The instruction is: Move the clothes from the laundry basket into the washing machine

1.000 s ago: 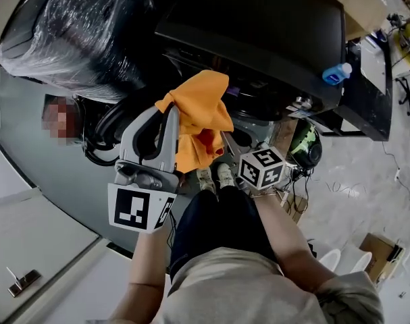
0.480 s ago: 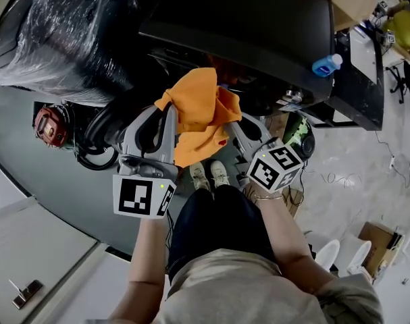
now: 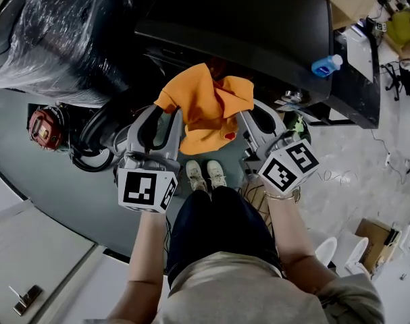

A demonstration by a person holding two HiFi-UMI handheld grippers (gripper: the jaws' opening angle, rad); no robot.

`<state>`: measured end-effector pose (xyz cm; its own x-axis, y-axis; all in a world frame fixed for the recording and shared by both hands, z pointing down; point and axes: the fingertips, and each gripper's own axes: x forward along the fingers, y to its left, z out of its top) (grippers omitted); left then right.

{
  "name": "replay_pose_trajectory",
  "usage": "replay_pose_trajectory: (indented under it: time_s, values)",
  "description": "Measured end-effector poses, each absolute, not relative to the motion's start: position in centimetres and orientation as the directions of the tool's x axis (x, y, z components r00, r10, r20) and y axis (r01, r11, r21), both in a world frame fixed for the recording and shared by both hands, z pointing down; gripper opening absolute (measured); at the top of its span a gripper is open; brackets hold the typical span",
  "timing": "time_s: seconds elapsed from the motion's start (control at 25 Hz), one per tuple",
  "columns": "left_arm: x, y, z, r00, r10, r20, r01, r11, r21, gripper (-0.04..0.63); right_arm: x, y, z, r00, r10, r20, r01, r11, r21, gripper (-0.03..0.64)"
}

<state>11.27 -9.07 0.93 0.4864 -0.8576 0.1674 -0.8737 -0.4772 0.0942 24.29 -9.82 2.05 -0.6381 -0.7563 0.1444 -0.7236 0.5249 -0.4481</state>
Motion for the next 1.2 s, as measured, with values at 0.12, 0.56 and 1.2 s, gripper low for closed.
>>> replay_pose_trajectory:
  time_s: [0.12,0.56,1.2]
  values:
    - [11.5,-8.9,4.5,0.498,-0.83,0.25,-0.867,-0.488,0.104,0.2,24.1,-9.7,4.4,-0.627,-0.754,0.197,-0.744,0.503,-0.441,0.031]
    - [10.0,-9.0,14.8,0.503,-0.758,0.415,-0.864,-0.46,0.206,0.267,24.9,-11.7,11.0,-0.563,-0.781,0.271,-0.794,0.42,-0.44,0.031]
    - [10.2,-8.8,29.2,0.479,-0.73,0.487,-0.877,-0.376,0.299,0.267,25.8,-13.5,23.1,-0.522,-0.775,0.356,-0.818,0.338,-0.465,0.031]
